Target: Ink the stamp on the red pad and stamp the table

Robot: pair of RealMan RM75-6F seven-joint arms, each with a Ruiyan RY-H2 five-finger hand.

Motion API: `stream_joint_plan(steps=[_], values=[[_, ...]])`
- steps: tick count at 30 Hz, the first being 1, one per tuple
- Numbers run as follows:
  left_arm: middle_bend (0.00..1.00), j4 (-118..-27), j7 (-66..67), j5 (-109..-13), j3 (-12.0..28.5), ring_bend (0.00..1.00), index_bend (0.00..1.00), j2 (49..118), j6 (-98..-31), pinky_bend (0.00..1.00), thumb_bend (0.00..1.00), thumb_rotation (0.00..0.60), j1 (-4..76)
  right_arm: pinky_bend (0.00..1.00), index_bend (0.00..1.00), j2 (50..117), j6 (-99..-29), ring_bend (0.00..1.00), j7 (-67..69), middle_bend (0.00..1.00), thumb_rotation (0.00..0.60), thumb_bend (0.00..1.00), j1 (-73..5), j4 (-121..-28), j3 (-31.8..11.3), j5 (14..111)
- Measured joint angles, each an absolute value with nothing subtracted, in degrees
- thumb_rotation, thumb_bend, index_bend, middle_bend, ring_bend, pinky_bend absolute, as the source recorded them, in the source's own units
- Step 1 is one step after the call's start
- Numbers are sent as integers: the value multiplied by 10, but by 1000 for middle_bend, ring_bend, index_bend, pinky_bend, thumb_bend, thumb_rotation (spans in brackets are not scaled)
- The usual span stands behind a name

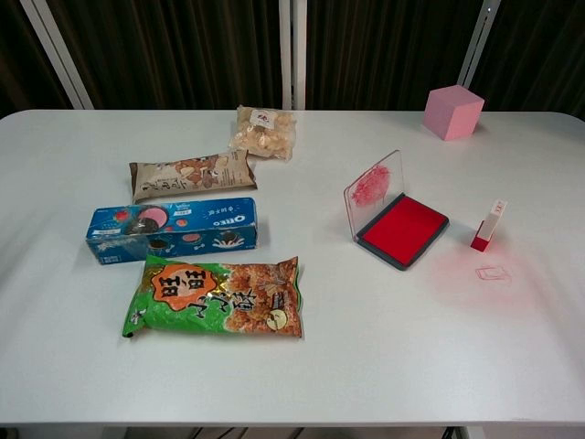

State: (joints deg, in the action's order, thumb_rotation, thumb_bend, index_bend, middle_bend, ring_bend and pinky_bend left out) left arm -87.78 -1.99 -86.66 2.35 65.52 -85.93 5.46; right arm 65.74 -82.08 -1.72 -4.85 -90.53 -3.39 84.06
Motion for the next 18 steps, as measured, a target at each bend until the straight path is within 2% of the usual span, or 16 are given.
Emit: stream_joint_plan(steps=[18], values=[[118,-883,-10,-867,24,118,90,657,-857,206,167,205,56,0,0,649,-805,0,-36,0,600,127,-66,-894,-43,839]])
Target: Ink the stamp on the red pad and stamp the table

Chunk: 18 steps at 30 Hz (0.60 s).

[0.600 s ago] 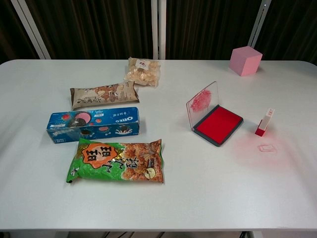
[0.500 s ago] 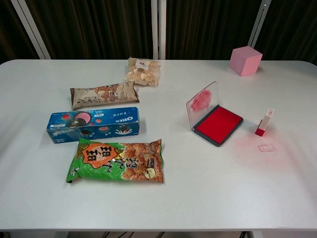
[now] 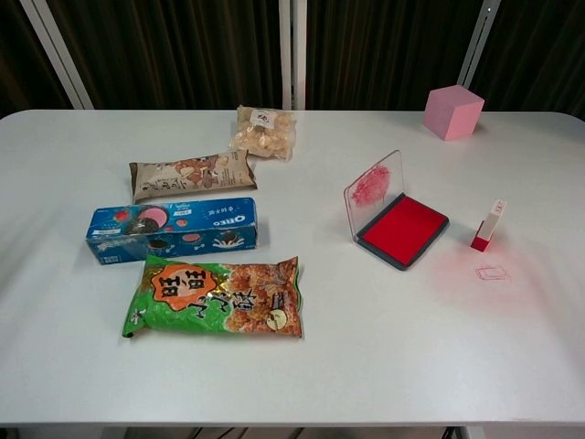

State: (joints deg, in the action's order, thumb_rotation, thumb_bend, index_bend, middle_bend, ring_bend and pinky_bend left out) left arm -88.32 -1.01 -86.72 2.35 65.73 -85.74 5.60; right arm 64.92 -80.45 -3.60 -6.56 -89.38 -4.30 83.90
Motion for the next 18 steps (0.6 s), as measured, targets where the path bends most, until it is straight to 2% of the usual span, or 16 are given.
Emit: stream_joint_plan(steps=[5,6,8,9,10,12,13,18], values=[[118,-874,-15,-864,25,118,89,665,-853,206,166,206,58,0,0,642,-788,0,-66,0,600,128,-84,-902,-46,846],[118,-872,-17,-864,25,118,90,667,-853,206,166,207,58,35,0,642,-784,17,-72,0,600,128,-88,-903,-47,847],[118,-870,-18,-865,24,118,89,669,-849,206,166,204,60,287,0,642,-775,161,-83,0,600,132,-99,-902,-49,849],[118,-869,-18,-866,23,118,90,670,-847,206,166,205,61,525,0,643,-772,324,-87,0,600,135,-104,-899,-51,851],[118,-869,-18,-867,22,118,90,670,-844,206,167,205,62,656,0,644,-767,430,-89,0,600,138,-110,-896,-51,853],[118,-868,-18,-868,21,118,89,670,-841,206,166,207,64,771,0,646,-750,557,-93,0,600,141,-122,-886,-51,860],[118,-868,-18,-869,20,118,89,670,-839,206,166,207,65,799,0,647,-740,590,-96,3,600,143,-128,-880,-50,864],[118,-871,-15,-869,18,118,90,672,-840,206,167,205,64,814,40,659,-670,609,-114,62,600,147,-186,-820,-40,904]])
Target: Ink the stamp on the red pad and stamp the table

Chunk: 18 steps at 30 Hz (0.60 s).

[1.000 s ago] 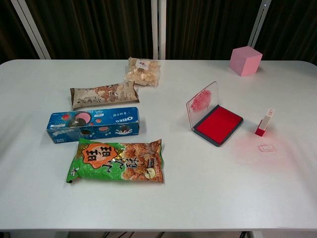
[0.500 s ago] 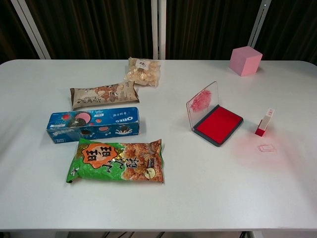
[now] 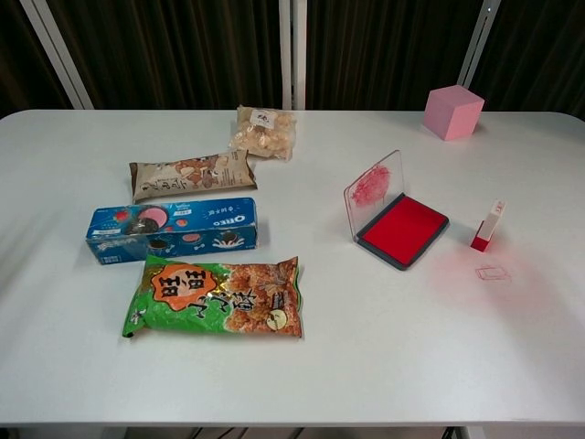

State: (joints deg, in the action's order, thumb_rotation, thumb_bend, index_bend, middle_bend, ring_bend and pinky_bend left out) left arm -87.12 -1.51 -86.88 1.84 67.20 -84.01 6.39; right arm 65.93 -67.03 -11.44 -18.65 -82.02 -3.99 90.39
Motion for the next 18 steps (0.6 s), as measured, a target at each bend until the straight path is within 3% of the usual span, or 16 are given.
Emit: stream_joint_plan(steps=[8,12,18], values=[[118,-876,-3,-866,16,118,89,674,-835,206,167,206,65,816,248,705,-646,610,-35,233,600,156,-263,-667,-3,1014],[118,-880,3,-864,19,118,90,675,-831,207,166,207,69,819,278,742,-668,611,42,292,600,157,-287,-586,18,1057],[118,-881,10,-861,20,118,90,678,-824,207,166,207,73,819,285,815,-726,611,139,296,600,157,-306,-467,35,1085]])
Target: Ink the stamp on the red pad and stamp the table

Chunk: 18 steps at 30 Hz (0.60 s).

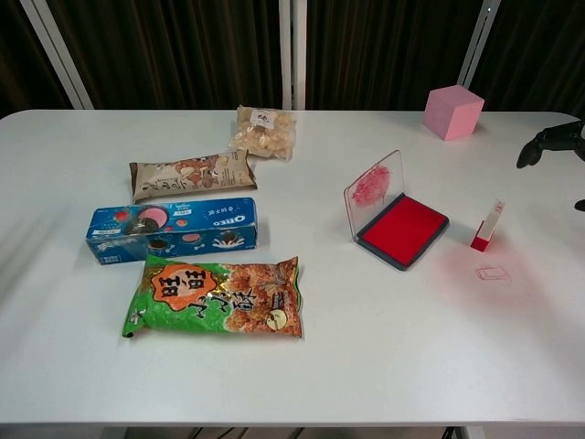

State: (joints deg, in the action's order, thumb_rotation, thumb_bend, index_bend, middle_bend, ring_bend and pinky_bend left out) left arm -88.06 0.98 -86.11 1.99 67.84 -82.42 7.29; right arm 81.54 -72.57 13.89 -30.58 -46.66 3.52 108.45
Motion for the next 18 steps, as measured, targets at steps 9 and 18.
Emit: stream_joint_plan(steps=[9,18], values=[[118,-885,16,-856,20,118,90,673,-823,207,167,207,73,819,322,911,-760,611,218,308,600,162,-330,-334,57,1094],[118,-882,12,-853,20,118,90,673,-821,207,166,205,73,819,371,953,-760,611,240,351,600,177,-343,-274,75,1086]])
